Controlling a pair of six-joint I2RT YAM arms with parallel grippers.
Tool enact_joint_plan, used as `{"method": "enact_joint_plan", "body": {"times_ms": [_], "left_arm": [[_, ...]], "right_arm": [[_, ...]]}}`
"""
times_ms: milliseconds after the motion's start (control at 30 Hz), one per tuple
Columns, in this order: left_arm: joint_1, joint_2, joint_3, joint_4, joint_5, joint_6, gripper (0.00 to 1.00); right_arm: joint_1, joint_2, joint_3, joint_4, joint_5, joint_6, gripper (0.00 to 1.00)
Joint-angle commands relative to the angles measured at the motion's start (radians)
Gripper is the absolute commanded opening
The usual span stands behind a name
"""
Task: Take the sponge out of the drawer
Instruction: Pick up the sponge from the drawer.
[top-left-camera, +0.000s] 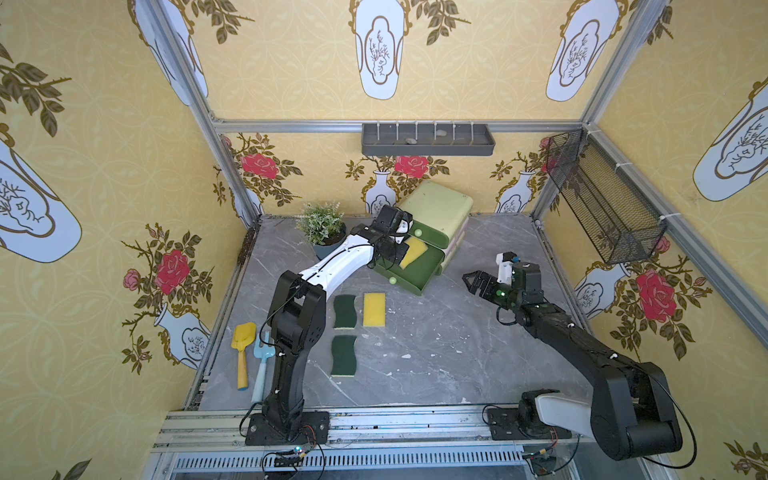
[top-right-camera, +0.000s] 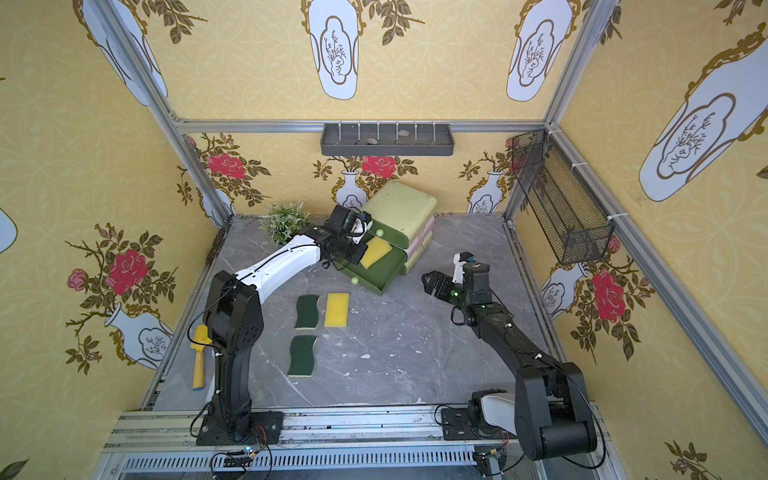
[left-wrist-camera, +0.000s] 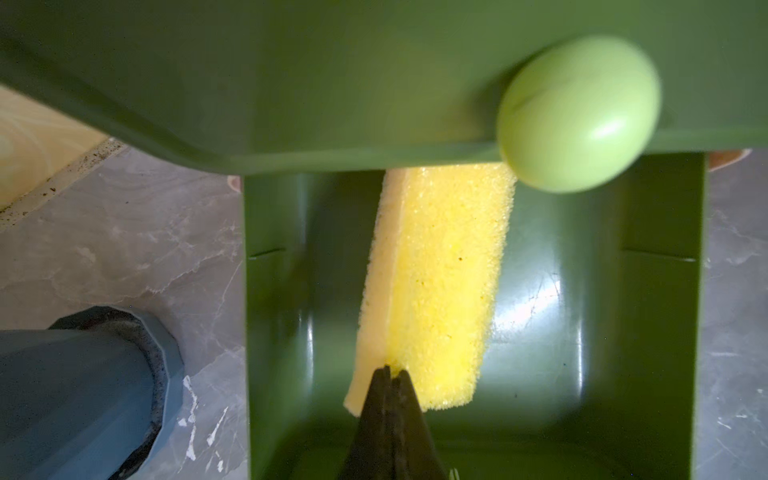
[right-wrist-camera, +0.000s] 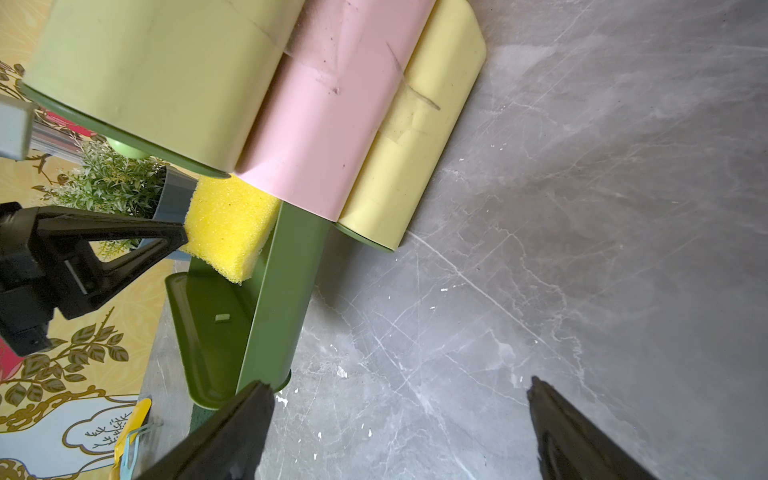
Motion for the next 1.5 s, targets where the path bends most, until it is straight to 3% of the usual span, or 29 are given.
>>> {"method": "enact_joint_plan", "body": {"times_ms": [0, 1100, 1467], "left_arm": [[-0.001, -0.014, -0.014, 0.001, -0.003, -0.007, 0.00], [-0.001, -0.180, -0.105, -0.048, -0.020, -0.026, 0.00], [-0.001, -0.290, -0.206, -0.035, -0.009, -0.077, 0.00]], "right_arm": [[0.001, 0.001, 0.003, 0.035, 0.000, -0.006, 0.98], [0.001, 0.002, 0.003, 0.035, -0.003, -0.005, 0.98], [0.000, -0.002, 0.002, 0.034, -0.005, -0.005, 0.98]]}}
